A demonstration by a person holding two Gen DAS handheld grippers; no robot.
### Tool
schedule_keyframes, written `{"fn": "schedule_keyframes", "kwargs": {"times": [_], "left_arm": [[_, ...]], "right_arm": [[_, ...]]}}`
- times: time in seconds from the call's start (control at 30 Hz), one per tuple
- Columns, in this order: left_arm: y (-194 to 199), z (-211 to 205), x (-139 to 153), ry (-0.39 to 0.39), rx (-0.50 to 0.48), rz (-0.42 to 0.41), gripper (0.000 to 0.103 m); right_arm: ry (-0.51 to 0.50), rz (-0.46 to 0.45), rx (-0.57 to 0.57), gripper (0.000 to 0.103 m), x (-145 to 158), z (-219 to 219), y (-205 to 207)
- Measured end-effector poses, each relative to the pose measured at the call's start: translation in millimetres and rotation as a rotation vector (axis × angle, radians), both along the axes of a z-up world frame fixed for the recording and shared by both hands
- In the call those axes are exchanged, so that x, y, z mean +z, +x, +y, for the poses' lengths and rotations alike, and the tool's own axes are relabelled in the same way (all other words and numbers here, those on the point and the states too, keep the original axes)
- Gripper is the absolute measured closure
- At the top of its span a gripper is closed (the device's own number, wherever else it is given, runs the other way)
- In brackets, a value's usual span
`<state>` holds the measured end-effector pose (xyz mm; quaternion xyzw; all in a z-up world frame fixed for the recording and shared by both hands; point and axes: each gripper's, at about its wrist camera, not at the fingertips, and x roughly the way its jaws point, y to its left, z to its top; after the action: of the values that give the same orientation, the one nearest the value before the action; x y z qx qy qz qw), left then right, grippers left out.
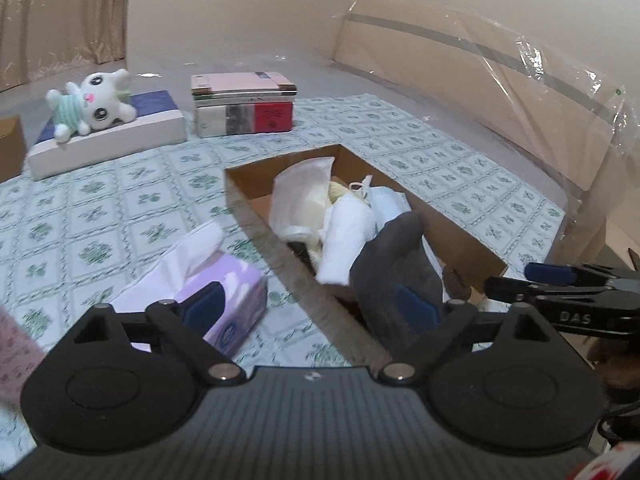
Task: Organize soft objects
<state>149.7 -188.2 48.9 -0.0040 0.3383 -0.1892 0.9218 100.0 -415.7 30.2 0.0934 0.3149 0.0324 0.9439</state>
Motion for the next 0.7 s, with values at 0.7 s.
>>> {"fn": "schedule_keyframes", "kwargs": {"times": [0.7], "left_arm": [[-89, 60, -2, -0.001, 0.164, 0.036, 0.005]], "right_arm": [[0.030, 0.055, 0.005, 0.021, 18, 46, -74]]}}
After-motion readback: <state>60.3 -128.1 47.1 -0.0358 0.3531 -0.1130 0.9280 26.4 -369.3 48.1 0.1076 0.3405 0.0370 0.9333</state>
